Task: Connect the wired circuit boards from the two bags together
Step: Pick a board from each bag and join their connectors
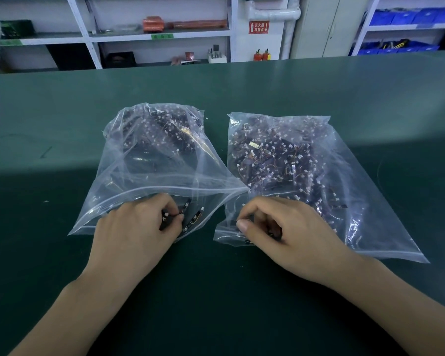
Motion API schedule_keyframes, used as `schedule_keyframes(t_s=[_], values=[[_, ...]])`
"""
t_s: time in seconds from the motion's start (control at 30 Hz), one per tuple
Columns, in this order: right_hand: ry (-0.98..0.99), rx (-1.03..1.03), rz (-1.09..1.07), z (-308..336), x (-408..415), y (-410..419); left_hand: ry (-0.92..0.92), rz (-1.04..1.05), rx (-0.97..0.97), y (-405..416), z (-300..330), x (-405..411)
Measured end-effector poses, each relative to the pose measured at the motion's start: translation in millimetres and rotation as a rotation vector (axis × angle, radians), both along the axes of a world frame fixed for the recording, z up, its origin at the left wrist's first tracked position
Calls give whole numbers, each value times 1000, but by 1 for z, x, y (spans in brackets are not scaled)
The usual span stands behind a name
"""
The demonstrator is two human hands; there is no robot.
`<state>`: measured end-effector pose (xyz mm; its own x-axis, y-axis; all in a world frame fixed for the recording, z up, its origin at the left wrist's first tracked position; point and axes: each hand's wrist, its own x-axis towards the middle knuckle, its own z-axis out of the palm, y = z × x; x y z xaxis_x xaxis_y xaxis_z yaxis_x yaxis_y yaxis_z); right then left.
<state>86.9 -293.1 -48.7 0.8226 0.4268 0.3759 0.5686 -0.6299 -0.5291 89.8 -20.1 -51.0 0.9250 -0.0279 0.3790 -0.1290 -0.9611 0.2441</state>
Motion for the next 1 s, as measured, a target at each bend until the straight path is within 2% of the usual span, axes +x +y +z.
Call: schedule_keyframes(t_s=[0.17,0.27,0.37,0.47,0.57,0.73,1.0], values=[[-16,57,-12,-2,0,1,-140,-79,-75,-5,4,-5],[-18,130,-30,-3,1,1,-204,-252,-143,-11,6,-9],[-7,191,-1,0,0,0,-163,-442,-199,-20,3,-18],[-24,231,54,1,1,2,-100,-529,-219,-30,3,-25],[-22,286,86,0,1,4,-91,-553,-256,-34,3,-27],[96,363,137,0,0,3,-114,-528,-339,-34,-1,-24],[136,375,138,2,-2,2,9,-573,-696,-36,-4,-23]])
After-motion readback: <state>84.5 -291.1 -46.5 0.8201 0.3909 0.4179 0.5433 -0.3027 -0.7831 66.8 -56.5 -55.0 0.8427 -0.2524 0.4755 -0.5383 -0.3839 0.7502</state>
